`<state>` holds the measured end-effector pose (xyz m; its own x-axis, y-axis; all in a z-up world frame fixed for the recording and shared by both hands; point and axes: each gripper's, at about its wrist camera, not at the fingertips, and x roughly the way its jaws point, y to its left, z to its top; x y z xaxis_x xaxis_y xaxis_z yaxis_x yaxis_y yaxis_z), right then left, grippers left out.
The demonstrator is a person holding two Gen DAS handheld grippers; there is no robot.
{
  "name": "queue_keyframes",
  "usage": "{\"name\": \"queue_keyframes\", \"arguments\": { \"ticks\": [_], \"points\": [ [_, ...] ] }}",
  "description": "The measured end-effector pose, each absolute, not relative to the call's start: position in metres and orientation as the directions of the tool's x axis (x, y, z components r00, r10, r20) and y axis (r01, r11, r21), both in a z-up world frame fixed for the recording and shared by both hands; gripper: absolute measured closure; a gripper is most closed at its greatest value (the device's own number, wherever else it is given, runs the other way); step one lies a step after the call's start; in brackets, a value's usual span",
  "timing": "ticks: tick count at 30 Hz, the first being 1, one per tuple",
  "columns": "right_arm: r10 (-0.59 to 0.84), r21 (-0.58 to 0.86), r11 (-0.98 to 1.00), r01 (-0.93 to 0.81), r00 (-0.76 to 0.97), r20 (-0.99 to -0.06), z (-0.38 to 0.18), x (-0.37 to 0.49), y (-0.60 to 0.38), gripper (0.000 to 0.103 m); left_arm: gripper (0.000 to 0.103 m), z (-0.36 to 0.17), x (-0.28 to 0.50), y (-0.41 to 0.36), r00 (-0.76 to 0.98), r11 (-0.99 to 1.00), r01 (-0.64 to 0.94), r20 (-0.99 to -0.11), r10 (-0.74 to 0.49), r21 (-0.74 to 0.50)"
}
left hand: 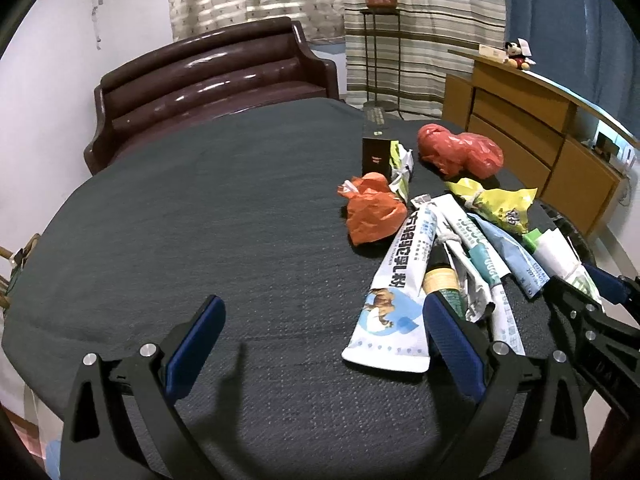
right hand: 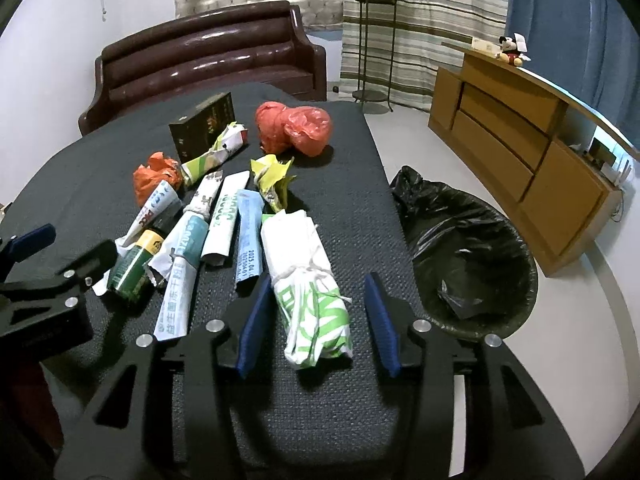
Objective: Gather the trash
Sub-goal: 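Grasp the white-green tube with the right tool while the left tool grasps a white toothpaste tube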
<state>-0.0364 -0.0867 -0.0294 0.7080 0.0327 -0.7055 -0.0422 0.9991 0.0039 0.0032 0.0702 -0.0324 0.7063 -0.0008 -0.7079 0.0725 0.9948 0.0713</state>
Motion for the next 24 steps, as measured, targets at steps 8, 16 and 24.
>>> {"name": "queue_keyframes", "arguments": {
  "ticks": [8, 16, 24],
  "points": [
    [0.04, 0.012, 0.999, -0.044, 0.704, -0.709, -0.03, -0.036, -0.087, 0.057, 0.006, -0.039, 0.017, 0.071, 0.685, 0.993, 0.098, -0.728, -0.016, 0.071],
    [0.044, 0.02, 0.999, -0.042, 0.701, -0.711, -0.031, -0.036, -0.088, 0.057, 0.006, -0.033, 0.019, 0.063, 0.706, 0.981, 0.164, -0.707, -0.044, 0.103],
    [0.054, 0.034, 0.999, -0.043, 0.696, -0.716, -0.032, -0.034, -0.089, 0.057, 0.054, -0.043, 0.03, 0.066, 0.644, 0.969, 0.245, -0.751, -0.148, 0.02]
  ]
}}
